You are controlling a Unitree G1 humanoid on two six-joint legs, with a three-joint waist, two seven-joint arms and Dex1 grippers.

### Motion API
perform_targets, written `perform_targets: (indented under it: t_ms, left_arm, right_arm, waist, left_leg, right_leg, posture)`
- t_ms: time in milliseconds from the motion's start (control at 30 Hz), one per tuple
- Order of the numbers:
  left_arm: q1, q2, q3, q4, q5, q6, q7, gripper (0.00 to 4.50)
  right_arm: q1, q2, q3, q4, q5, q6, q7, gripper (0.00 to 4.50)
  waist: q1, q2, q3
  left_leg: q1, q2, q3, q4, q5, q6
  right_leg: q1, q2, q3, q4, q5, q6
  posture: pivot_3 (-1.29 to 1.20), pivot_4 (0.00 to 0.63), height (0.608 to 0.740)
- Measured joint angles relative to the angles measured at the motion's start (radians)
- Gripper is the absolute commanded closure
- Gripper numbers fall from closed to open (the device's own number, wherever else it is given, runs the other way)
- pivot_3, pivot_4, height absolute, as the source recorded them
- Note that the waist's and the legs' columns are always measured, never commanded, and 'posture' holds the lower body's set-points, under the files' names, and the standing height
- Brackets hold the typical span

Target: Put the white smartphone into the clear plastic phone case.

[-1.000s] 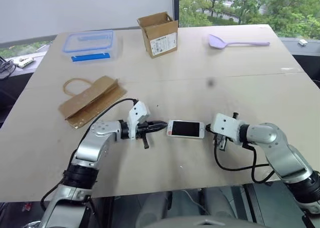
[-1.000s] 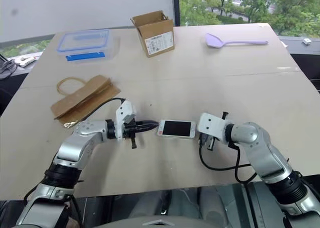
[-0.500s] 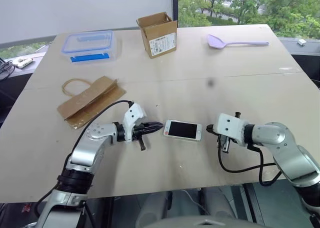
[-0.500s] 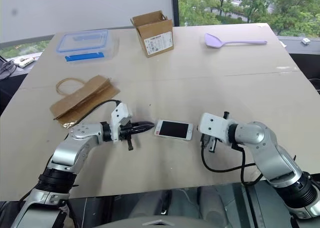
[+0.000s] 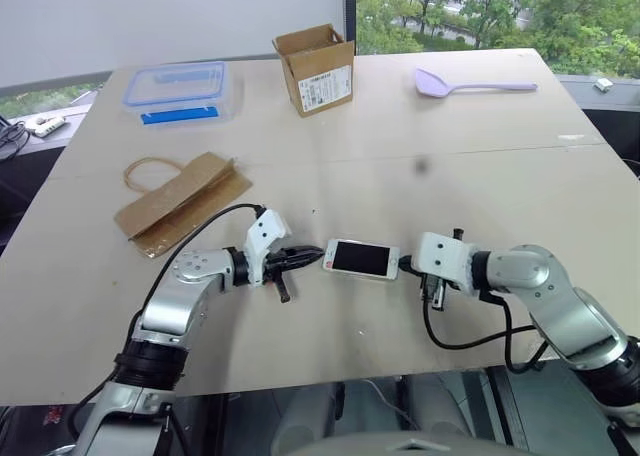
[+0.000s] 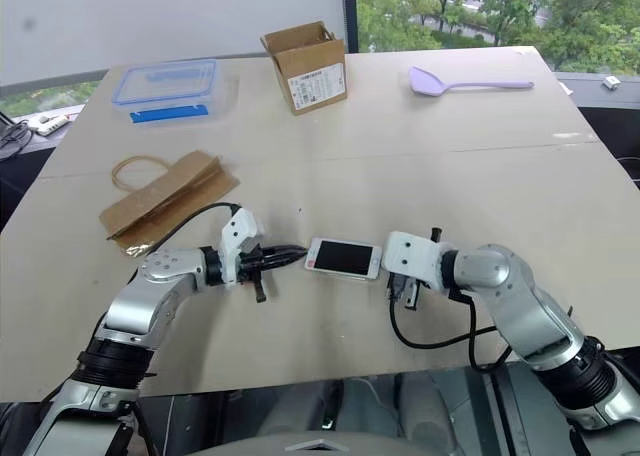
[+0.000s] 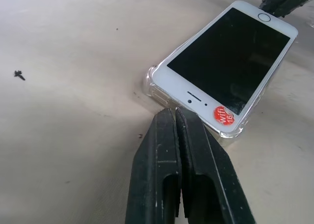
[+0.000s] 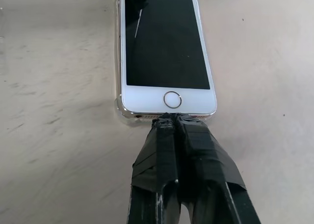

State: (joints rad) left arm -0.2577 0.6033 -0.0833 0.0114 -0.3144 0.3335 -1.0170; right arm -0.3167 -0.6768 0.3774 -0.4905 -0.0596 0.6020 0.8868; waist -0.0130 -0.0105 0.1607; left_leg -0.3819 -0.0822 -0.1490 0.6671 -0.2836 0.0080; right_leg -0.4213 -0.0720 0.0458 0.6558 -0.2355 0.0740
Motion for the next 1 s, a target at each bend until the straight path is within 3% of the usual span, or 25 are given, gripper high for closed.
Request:
perform_targets:
  t_ms: [200,467,667,1000]
  left_arm:
    - [0.002,-0.009,0.004,-0.002,-0.003,0.0,-0.001,4.41]
    - [-0.056,-0.039,-0.014,-0.026,-0.061,0.01,-0.07,4.41]
    - [-0.104,-0.105,-0.113,0.045,0.0,-0.03,-0.07,4.41]
    - [-0.125,-0.103,-0.122,0.094,0.045,-0.092,-0.077,4.41]
  right_arm:
    - [0.014,-0.008,-0.019,0.016,0.011,-0.03,0.0,4.5]
    - [0.066,-0.013,-0.157,-0.011,0.125,-0.01,-0.002,4.5]
    - [0.065,0.047,-0.16,-0.012,0.188,0.02,-0.03,4.5]
    - [-0.017,0.111,-0.102,0.109,0.209,0.049,-0.061,4.5]
  waist:
    - [0.002,0.0,0.0]
    - [0.003,0.0,0.0]
    - [-0.001,0.0,0.0]
    - [0.0,0.0,0.0]
  left_leg:
    - [0.0,0.0,0.0,0.0,0.0,0.0]
    - [0.0,0.0,0.0,0.001,0.0,0.0]
    - [0.0,0.0,0.001,0.001,0.0,0.0]
    - [0.001,0.0,0.001,0.001,0.0,0.0]
  right_leg:
    - [0.0,0.0,0.0,0.001,0.0,0.0]
    - [0.0,0.0,0.0,0.001,0.0,0.0]
    - [0.0,0.0,0.0,0.001,0.0,0.0]
    - [0.0,0.0,0.001,0.002,0.0,0.0]
  posture:
    - [0.0,0.15,0.74]
    - [0.0,0.15,0.74]
    - [0.0,0.15,0.74]
    - [0.0,0.15,0.74]
